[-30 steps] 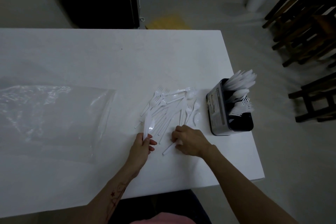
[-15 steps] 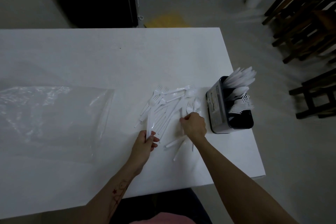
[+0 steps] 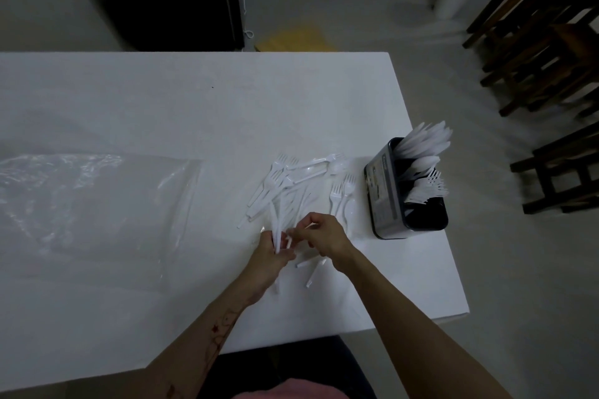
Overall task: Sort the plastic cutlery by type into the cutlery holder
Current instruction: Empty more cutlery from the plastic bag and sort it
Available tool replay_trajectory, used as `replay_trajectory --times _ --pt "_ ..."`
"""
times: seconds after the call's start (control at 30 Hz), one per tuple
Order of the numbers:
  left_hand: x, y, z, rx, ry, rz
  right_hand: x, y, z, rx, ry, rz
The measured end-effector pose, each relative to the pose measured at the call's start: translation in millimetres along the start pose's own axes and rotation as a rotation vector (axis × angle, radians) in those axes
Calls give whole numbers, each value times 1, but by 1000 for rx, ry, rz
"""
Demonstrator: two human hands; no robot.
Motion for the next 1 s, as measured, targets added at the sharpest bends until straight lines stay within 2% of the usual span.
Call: replay_trajectory --times 0.07,0.1,0.23,0.3,0.43,0.6,0.7,0.77,0.9,1.0 --pt "-1 3 -1 -16 -26 -55 0 2 3 23 2 -11" --pt "-3 5 -1 -33 -46 -95 -1 3 8 30 -57 -26" --pt "-10 12 1 -88 -102 -165 -16 6 38 69 -459 -27" --pt "-15 14 3 -91 -126 -153 -16 8 51 95 -511 -21" --pt "-23 18 3 -90 -169 -159 -17 10 65 103 -513 29" --pt "-27 11 2 44 -198 -122 -25 3 65 146 -502 147" --pt "-27 6 3 68 -234 -114 -37 4 56 161 -419 221" --pt "-25 2 6 61 -240 -110 -40 6 49 156 -296 288" --pt "-9 -5 7 -2 -81 -117 -19 9 33 138 -36 236" --pt "0 -5 2 -6 -9 -88 -4 7 29 91 -95 169"
Point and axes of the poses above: each hand's wrist, its own z-axis towards the middle knuckle, its own x-axis out of the palm, y = z × x, the point moved 5 cm from there along z, towards the middle knuckle, and after that the axes turned 14 degrees about -y, right-handed, at the moved point
